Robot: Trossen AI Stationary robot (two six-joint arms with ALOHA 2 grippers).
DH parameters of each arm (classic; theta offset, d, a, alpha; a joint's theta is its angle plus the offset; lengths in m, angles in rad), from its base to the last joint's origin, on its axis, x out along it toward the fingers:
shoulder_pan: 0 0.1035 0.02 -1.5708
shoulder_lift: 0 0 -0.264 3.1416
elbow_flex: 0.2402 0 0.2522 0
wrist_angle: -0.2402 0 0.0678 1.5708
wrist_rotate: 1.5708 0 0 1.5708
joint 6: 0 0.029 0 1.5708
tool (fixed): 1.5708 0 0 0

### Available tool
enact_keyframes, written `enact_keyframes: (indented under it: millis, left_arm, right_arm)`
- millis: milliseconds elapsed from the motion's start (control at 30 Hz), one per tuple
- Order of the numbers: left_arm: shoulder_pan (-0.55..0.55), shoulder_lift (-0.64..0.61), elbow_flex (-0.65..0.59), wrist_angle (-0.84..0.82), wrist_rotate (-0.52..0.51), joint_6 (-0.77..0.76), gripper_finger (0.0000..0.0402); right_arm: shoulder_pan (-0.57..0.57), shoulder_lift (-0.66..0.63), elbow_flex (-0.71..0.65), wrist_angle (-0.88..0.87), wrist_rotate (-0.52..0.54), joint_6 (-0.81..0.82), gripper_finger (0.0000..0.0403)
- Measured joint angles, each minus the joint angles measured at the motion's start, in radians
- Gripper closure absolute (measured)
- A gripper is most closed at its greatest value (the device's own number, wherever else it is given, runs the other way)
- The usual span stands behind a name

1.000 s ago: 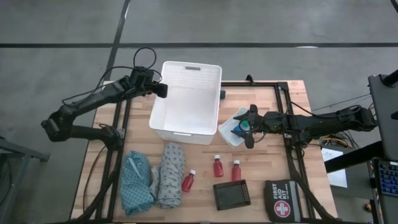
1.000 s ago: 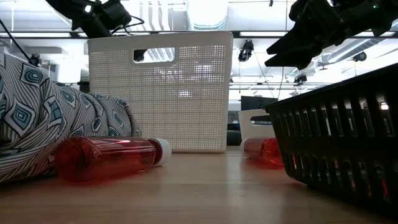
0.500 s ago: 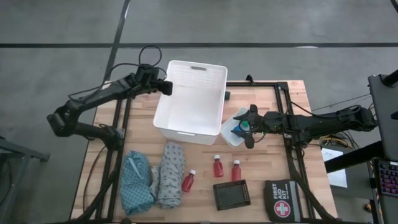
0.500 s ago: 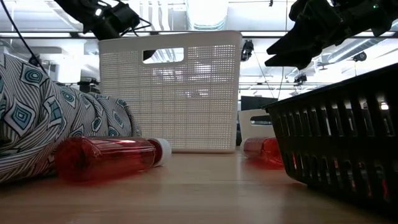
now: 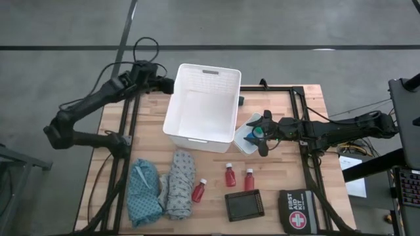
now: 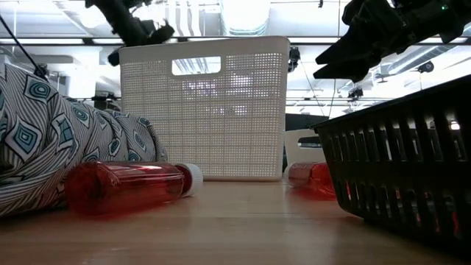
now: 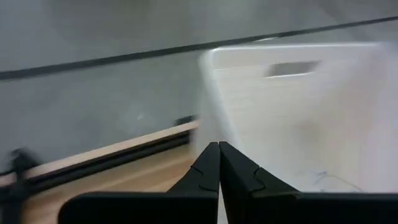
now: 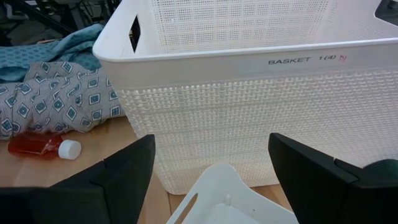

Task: Pick & place medical supplies in basket/bin
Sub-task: Adjust the large white bin

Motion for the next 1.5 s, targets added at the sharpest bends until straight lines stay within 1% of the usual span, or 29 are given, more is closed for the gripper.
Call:
enact_keyframes:
  millis: [100,200,400,567,667,733,800,967,1067,1233,1500]
  left_arm:
    - [-0.031,-0.008,0.009,0.048,0.091,0.006,0.0396]
    - [-0.065,0.018,-0.005,0.098,0.133,0.02,0.0396]
    - [-0.132,0.15,0.001,0.134,0.139,0.025,0.0396]
    - [-0.147,0.29,0.085,0.132,0.139,0.043,0.0396]
    - [-0.148,0.365,0.148,0.081,0.138,0.056,0.0396]
    - [-0.148,0.404,0.191,0.026,0.114,0.056,0.0396]
    - [-0.148,0.434,0.22,-0.033,0.06,0.05,0.0396]
    - [-0.147,0.471,0.236,-0.112,-0.038,0.006,0.0396]
    - [-0.142,0.468,0.229,-0.164,-0.093,-0.04,0.0396]
    - [-0.136,0.441,0.228,-0.302,-0.191,-0.125,0.0396]
    - [-0.136,0.362,0.227,-0.525,-0.27,-0.268,0.0396]
  right_arm:
    - [0.0,0.0,0.0,0.0,0.0,0.0,0.0101]
    - [0.0,0.0,0.0,0.0,0.0,0.0,0.01]
    - [0.0,0.0,0.0,0.0,0.0,0.0,0.0092]
    - [0.0,0.0,0.0,0.0,0.0,0.0,0.009]
    - [0.0,0.0,0.0,0.0,0.0,0.0,0.0092]
    - [0.0,0.0,0.0,0.0,0.0,0.0,0.0095]
    - [0.0,0.0,0.0,0.0,0.0,0.0,0.0097]
    - [0.0,0.0,0.0,0.0,0.0,0.0,0.0101]
    - [0.0,0.0,0.0,0.0,0.0,0.0,0.0098]
    - [0.0,0.0,0.0,0.0,0.0,0.0,0.0092]
    - [0.0,0.0,0.0,0.0,0.0,0.0,0.0093]
